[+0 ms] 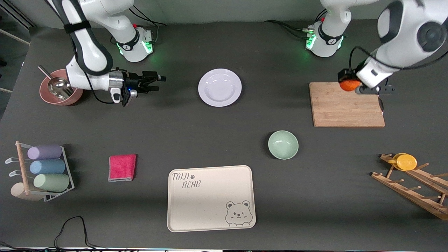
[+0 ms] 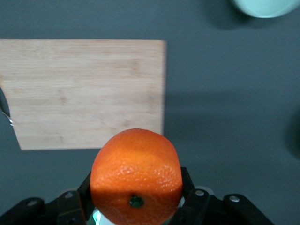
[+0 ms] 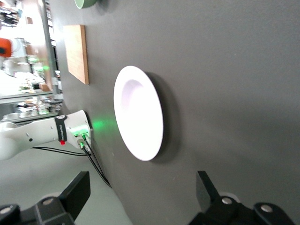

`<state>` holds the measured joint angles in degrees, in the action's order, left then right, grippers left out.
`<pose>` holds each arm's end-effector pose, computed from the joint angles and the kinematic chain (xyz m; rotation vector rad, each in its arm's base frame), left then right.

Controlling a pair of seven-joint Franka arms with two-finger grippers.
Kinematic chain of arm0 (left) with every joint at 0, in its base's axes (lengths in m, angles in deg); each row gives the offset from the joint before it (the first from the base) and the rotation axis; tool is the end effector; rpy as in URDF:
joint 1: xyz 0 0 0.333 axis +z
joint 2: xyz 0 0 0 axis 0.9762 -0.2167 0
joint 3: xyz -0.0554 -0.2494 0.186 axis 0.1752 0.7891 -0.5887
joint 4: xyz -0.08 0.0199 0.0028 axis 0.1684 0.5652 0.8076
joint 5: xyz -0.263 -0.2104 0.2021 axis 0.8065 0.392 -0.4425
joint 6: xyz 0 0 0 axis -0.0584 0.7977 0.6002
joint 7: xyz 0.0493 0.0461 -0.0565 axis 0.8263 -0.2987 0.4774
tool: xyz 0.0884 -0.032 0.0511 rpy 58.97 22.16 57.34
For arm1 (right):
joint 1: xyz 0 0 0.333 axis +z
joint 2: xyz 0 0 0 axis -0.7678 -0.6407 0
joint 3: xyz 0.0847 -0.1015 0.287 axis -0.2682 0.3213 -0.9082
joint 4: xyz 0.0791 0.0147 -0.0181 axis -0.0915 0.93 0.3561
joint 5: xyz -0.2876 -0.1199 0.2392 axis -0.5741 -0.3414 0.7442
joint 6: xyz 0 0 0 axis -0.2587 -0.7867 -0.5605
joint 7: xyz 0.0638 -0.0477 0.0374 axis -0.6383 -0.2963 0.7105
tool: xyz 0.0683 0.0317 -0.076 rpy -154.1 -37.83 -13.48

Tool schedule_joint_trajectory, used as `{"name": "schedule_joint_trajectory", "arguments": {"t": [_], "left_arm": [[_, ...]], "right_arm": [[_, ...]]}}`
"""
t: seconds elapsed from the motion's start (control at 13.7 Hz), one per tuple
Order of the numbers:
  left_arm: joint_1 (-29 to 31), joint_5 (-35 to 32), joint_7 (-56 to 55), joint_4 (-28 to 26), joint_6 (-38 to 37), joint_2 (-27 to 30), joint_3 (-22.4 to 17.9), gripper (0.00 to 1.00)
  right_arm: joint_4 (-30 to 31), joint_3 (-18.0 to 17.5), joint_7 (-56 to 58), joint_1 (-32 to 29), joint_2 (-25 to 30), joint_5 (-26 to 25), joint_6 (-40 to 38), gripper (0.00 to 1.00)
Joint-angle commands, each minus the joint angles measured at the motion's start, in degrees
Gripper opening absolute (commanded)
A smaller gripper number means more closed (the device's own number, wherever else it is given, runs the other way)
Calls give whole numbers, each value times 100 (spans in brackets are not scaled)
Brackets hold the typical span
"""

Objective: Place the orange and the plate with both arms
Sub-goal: 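Lift the orange and carry it toward the white plate with the left gripper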

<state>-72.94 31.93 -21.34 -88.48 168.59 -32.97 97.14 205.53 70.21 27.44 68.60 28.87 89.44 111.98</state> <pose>0.4086 -0.0547 0.4621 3.0226 -0.0399 -0.3764 0.3531 0.0926 0.2381 -2.1781 -0.1592 0.2026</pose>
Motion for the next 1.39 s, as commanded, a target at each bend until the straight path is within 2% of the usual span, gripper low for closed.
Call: {"name": "schedule_joint_trajectory", "arguments": {"t": [0.0, 0.15, 0.22, 0.29, 0.51, 0.73, 1.09, 1.17, 1.31], "left_arm": [[-469, 303, -426, 780, -763, -5, -40, 0], [-1110, 775, -1731, 835, -827, 267, 134, 0], [-1322, 1039, -2374, 852, -713, 303, 362, 0], [-1394, 1251, -2980, 878, -486, 312, 695, 0], [-1403, 1473, -4485, 905, 550, 234, 2074, 0], [-1403, 1464, -5199, 905, 1324, -117, 2893, 0], [-1403, 1219, -6078, 879, 2625, -1075, 3860, 0], [-1394, 844, -6437, 861, 2854, -1311, 4036, 0], [-1560, -52, -7140, 878, 3170, -1917, 4143, 0]], "right_arm": [[-54, 56, 1018, 62, -639, 779, -33, 100], [-45, 100, 1599, 185, -921, 1359, -42, 100], [-45, 126, 1845, 185, -1079, 1483, -51, 100], [-54, 135, 2091, 185, -1211, 1615, -85, 100], [-63, 337, 2812, 185, -1729, 1993, -506, 100], [-63, 390, 3262, 185, -2047, 2223, -648, 100], [-54, 390, 2948, 194, -2223, 2249, -666, 100], [-54, 382, 2642, 194, -2206, 2232, -709, 100], [-54, 390, 2577, 343, -2188, 2223, -710, 100]]}}
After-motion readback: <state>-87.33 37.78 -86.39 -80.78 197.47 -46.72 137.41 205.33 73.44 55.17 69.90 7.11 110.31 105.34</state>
